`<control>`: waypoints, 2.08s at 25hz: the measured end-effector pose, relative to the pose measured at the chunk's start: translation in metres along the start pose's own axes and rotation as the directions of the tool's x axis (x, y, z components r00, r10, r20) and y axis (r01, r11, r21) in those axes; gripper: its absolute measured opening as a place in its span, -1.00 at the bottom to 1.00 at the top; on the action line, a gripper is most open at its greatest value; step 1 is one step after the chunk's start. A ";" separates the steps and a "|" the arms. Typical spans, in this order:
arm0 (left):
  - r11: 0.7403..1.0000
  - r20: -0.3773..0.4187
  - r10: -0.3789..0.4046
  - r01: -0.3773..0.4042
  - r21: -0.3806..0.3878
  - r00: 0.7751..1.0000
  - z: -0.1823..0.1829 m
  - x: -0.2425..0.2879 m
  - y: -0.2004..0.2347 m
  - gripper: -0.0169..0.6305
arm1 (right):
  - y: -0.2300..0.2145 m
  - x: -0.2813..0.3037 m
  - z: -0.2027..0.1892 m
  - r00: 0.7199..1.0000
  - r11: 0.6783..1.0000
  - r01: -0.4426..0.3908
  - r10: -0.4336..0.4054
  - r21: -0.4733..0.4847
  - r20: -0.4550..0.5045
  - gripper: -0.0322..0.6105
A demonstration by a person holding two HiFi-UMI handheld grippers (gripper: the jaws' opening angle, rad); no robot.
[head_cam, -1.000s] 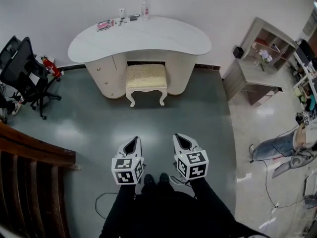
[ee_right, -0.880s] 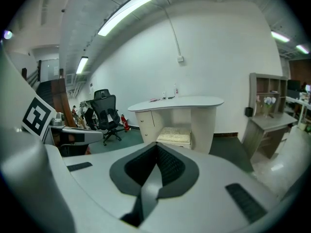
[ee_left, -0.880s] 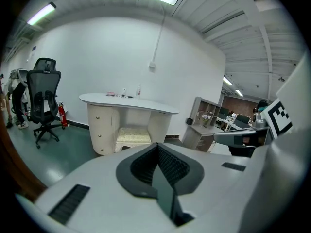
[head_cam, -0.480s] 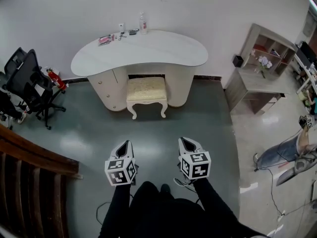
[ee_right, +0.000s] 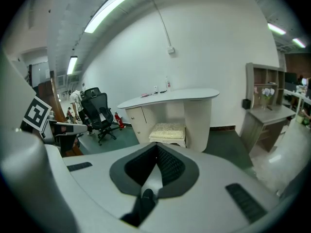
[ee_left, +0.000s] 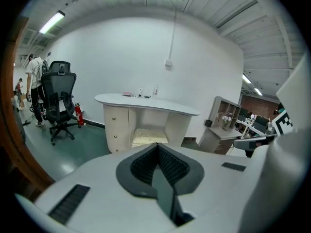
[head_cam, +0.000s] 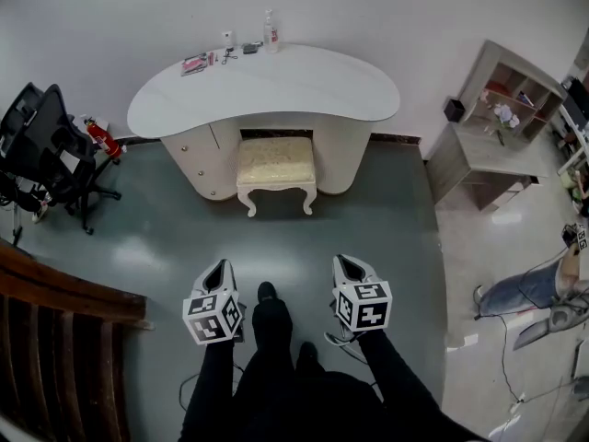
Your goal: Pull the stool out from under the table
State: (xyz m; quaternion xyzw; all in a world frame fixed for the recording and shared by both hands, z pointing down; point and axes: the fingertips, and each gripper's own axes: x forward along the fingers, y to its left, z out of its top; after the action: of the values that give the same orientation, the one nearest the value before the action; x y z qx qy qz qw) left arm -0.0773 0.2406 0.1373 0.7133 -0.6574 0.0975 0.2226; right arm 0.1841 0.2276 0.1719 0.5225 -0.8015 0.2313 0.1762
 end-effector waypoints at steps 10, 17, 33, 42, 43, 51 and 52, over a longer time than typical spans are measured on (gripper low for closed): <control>1.000 -0.102 0.027 -0.026 0.007 0.994 0.016 0.127 0.070 -0.92 | -0.024 0.115 0.030 0.993 0.997 0.078 -0.077 0.012 -0.085 -0.89; 1.000 -0.195 -0.012 0.015 0.014 0.981 0.015 0.211 0.102 -0.92 | -0.042 0.192 0.040 0.969 0.981 0.193 -0.189 0.009 -0.161 -0.89; 0.999 -0.273 -0.052 0.052 -0.008 0.960 -0.066 0.334 0.143 -0.56 | -0.079 0.333 -0.008 0.963 0.986 0.166 -0.159 0.012 -0.218 -0.38; 0.999 -0.239 -0.044 0.042 -0.015 0.970 -0.148 0.413 0.158 -0.08 | -0.123 0.416 -0.069 0.976 0.989 0.149 -0.151 -0.024 -0.159 -0.25; 0.999 -0.235 -0.038 0.035 -0.015 0.971 -0.157 0.423 0.161 -0.04 | -0.129 0.426 -0.077 0.975 0.988 0.151 -0.152 -0.022 -0.160 -0.21; 1.000 -0.216 -0.020 0.019 -0.007 0.976 -0.215 0.497 0.181 0.10 | -0.180 0.493 -0.129 0.974 0.984 0.178 -0.177 -0.008 -0.140 0.01; 1.000 -0.213 -0.018 0.016 -0.009 0.977 -0.221 0.506 0.183 0.11 | -0.186 0.502 -0.134 0.974 0.983 0.182 -0.182 -0.010 -0.135 0.02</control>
State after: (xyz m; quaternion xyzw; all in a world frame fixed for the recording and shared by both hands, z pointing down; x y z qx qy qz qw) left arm -0.1642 -0.1203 0.5857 0.7036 -0.6238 0.1692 0.2952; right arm 0.1641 -0.1421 0.5813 0.5770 -0.7362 0.2503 0.2500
